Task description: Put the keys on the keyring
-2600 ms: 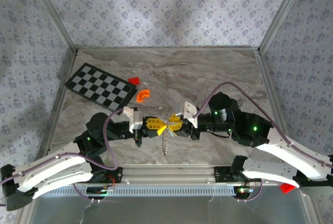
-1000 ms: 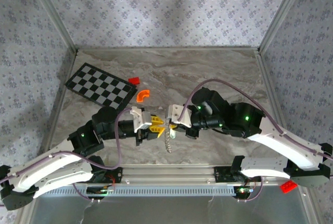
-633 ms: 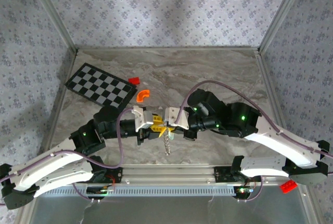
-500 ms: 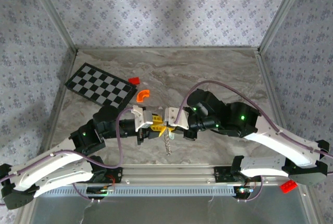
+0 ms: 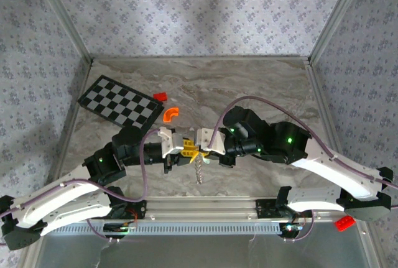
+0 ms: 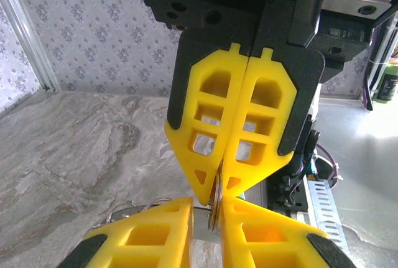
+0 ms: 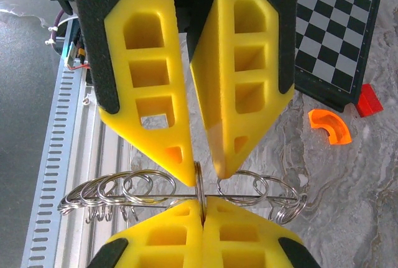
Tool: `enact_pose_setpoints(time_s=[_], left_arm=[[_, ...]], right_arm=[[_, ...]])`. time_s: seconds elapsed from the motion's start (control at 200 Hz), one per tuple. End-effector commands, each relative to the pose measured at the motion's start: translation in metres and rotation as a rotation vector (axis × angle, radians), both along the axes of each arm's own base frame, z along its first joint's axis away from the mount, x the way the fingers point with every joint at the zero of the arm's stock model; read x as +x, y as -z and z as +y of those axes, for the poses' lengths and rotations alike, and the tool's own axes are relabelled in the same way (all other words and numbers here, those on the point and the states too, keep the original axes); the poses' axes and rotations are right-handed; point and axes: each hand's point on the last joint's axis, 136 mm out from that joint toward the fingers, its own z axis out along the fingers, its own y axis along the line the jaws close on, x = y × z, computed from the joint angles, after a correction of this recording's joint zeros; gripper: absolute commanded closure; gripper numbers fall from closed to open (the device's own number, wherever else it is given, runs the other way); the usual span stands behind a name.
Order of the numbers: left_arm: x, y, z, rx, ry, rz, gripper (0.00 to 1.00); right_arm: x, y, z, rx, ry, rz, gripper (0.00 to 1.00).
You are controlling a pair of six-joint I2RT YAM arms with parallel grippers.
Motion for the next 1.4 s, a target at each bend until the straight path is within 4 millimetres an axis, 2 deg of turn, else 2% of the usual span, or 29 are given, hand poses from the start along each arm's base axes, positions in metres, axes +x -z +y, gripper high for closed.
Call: enact_pose_setpoints(time_s=[0.0, 0.105, 0.335, 0.475, 0.565, 0.7, 0.78, 0.79, 0.81, 1.174, 1.394], left_arm=[[-0.003, -0.02, 0.004, -0.036, 0.001, -0.042, 0.89], [-0.004, -0.023, 0.005, -0.048, 0.004, -0.047, 1.0], [-0.005, -0.033, 0.007, -0.106, 0.0, -0.05, 1.0], [-0.008, -0.044, 0.01, -0.173, 0.004, -0.05, 1.0], [-0.01, -0.051, 0.013, -0.211, 0.007, -0.056, 1.0], [-0.016, -0.063, 0.016, -0.27, 0.034, -0.064, 1.0], [-0.02, -0.068, 0.016, -0.293, 0.057, -0.064, 1.0], [-0.021, -0.068, 0.016, -0.295, 0.06, -0.065, 1.0], [-0.021, -0.069, 0.015, -0.297, 0.063, -0.062, 1.0], [-0.031, -0.074, 0.014, -0.345, 0.129, -0.052, 1.0], [-0.035, -0.075, 0.013, -0.367, 0.153, -0.052, 1.0]], right_arm=[[-0.004, -0.017, 0.003, 0.045, -0.032, -0.019, 1.0], [-0.005, -0.018, 0.004, 0.051, -0.033, -0.021, 1.0], [-0.003, -0.018, 0.007, 0.067, -0.021, -0.023, 1.0], [-0.006, -0.021, 0.006, 0.132, -0.006, 0.0, 0.74], [-0.007, -0.029, 0.003, 0.203, 0.004, 0.011, 0.68], [-0.006, -0.037, -0.001, 0.304, 0.021, 0.043, 0.69], [-0.008, -0.05, -0.003, 0.372, 0.006, 0.034, 0.71], [-0.008, -0.041, -0.003, 0.357, 0.006, 0.043, 0.71], [-0.009, -0.039, -0.004, 0.359, 0.002, 0.046, 0.71], [-0.018, -0.057, -0.007, 0.491, -0.056, 0.04, 0.69], [-0.02, -0.06, -0.007, 0.529, -0.071, 0.043, 0.68]])
